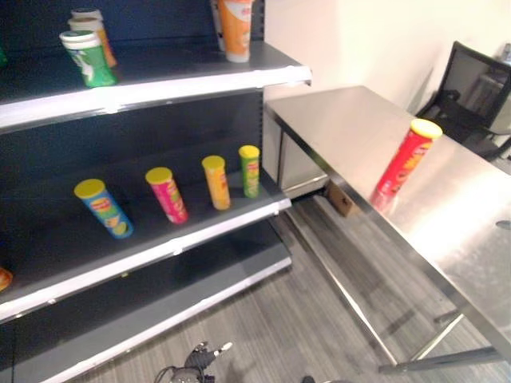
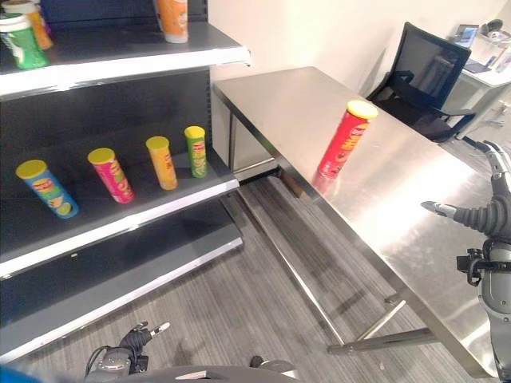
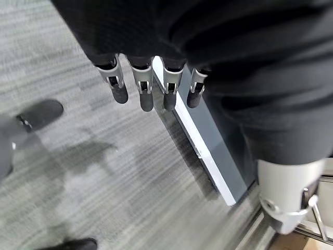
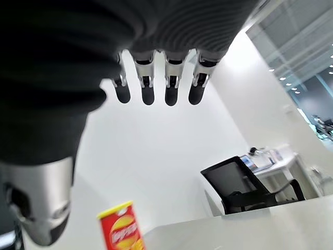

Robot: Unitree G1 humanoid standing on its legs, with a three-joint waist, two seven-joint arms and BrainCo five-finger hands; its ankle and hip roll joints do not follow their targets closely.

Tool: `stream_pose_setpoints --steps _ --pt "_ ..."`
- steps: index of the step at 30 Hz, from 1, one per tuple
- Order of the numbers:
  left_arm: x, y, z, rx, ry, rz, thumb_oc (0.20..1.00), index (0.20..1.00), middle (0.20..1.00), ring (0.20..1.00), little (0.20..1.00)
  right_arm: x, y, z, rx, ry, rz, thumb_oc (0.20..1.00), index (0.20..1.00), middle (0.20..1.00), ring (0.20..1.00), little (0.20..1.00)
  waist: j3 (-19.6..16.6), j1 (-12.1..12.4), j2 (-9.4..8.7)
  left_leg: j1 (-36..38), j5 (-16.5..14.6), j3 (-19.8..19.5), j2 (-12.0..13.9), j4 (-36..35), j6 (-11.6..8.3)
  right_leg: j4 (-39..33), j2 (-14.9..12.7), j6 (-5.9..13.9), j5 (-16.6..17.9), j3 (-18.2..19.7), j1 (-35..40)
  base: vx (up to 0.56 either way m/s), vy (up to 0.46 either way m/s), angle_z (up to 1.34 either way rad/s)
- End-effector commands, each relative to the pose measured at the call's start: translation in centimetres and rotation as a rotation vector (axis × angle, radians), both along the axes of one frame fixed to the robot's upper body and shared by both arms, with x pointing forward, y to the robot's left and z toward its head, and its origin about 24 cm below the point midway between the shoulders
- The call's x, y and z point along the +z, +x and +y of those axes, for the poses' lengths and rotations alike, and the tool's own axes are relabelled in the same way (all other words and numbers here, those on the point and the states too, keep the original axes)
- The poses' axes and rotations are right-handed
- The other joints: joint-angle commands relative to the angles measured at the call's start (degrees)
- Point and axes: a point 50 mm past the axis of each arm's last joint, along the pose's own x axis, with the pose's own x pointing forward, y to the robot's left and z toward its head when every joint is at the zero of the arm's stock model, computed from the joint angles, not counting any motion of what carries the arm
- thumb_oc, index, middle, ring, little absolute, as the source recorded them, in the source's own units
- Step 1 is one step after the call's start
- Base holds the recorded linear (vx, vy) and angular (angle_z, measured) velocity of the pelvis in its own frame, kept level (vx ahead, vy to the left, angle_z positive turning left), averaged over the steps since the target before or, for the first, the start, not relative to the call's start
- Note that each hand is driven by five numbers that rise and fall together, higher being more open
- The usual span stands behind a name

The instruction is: Put the goods on the table back onto the shelves and tidy them up.

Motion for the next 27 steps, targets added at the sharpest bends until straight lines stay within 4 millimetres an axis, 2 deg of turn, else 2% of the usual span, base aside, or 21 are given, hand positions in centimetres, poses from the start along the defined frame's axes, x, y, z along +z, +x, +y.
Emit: stream_pose_setpoints --steps 1,3,4,6,7,11,13,18,20,24,27 --pt "2.2 3.5 2.9 0.024 0.056 -0.124 1.0 1.0 1.0 1.0 1.0 2.3 0.6 -0.5 -0.006 0.046 -0.166 1.0 1.0 1.0 1.0 1.0 4.98 1.83 -3.09 3.21 -16.66 -4.39 -7.26 3.67 -1.03 0.66 -0.27 0.39 -8.57 2.94 0.87 -0.13 -0.074 0.1" --pt "2.7 4.7 2.9 0.012 0.06 -0.158 1.0 1.0 1.0 1.0 1.0 2.3 1.1 -0.4 0.004 0.057 -0.167 1.0 1.0 1.0 1.0 1.0 6.23 3.02 -3.98 -1.98 -19.07 -10.92 -12.64 7.42 1.12 0.66 -0.82 -0.2 -7.73 2.47 0.16 -0.14 -0.063 0.1" --pt "2.8 5.0 2.8 0.008 0.058 -0.163 1.0 1.0 1.0 1.0 1.0 2.3 1.3 -0.5 0.003 0.062 -0.163 1.0 1.0 1.0 1.0 1.0 6.27 3.03 -3.76 -2.51 -20.05 -12.12 -14.85 6.93 1.74 0.66 -0.75 0.02 -7.35 2.43 -0.03 -0.03 0.027 0.17" --pt "2.9 5.4 2.4 -0.013 0.048 -0.174 1.0 1.0 1.0 1.0 1.0 2.2 1.3 -0.8 -0.009 0.076 -0.164 1.0 1.0 1.0 1.0 1.0 6.32 2.94 -3.04 -3.35 -20.38 -11.68 -17.89 6.05 2.76 0.66 -0.88 0.37 -6.68 2.03 -0.46 0.02 0.147 -0.01" --pt "2.7 5.0 2.0 -0.022 0.037 -0.16 1.0 1.0 1.0 1.0 1.0 2.2 1.5 -1.1 -0.03 0.066 -0.154 1.0 1.0 1.0 1.0 1.0 5.94 3.0 -1.84 -2.74 -20.04 -11.2 -19.45 2.45 3.29 0.66 -0.53 0.91 -6.25 2.61 -1.14 0.03 0.177 -0.04" --pt "2.5 4.5 2.1 -0.009 0.025 -0.158 1.0 1.0 1.0 1.0 1.0 1.8 1.5 -1.5 -0.057 0.102 -0.167 1.0 1.0 1.0 1.0 1.0 5.32 3.01 -1.34 -1.62 -18.52 -12.69 -20.61 -0.6 3.61 0.66 -0.76 1.21 -6.12 2.35 -1.07 0.08 0.144 -0.06" --pt "2.3 4.2 2.2 -0.008 0.032 -0.139 1.0 1.0 1.0 1.0 1.0 1.0 1.7 -1.7 -0.079 0.141 -0.166 1.0 1.0 1.0 1.0 1.0 4.08 2.96 -0.92 0.96 -17.14 -12.77 -21.34 -5.3 3.78 0.66 -1.25 1.83 -5.89 2.47 -0.86 0.12 0.181 0.05" --pt "2.1 3.9 2.4 -0.02 0.053 -0.119 1.0 1.0 1.0 1.0 1.0 0.6 2.4 -1.6 -0.072 0.165 -0.152 1.0 1.0 1.0 1.0 1.0 4.13 2.89 -0.43 2.4 -18.3 -10.99 -21.79 -5.5 4.8 3.2 -2.79 3.06 -5.84 3.82 -1.64 0.06 0.221 -0.13" --pt "2.1 3.9 2.5 -0.017 0.056 -0.116 1.0 1.0 1.0 1.0 1.0 0.5 2.7 -1.6 -0.074 0.177 -0.151 1.0 1.0 1.0 1.0 1.0 4.47 3.03 -0.12 2.81 -18.7 -10.36 -22.05 -5.5 5.4 6.02 -3.47 3.6 -6.16 4.0 -2.92 0.01 0.191 -0.24" --pt "2.2 3.4 3.3 -0.004 0.079 -0.1 1.0 1.0 1.0 1.0 1.0 0.2 3.3 -1.3 -0.06 0.2 -0.146 1.0 1.0 1.0 1.0 1.0 6.59 3.44 0.33 4.28 -19.66 -8.62 -22.38 -5.5 6.72 19.24 -5.34 5.14 -7.19 3.56 -8.6 -0.01 0.155 -0.34" --pt "2.1 2.8 3.8 -0.002 0.091 -0.083 1.0 1.0 1.0 1.0 1.0 0.0 3.2 -1.4 -0.068 0.202 -0.142 1.0 1.0 1.0 1.0 1.0 7.31 3.66 0.5 5.01 -20.26 -8.4 -22.56 -5.5 6.97 22.3 -6.8 5.53 -6.47 3.81 -10.8 0.0 0.073 -0.24"
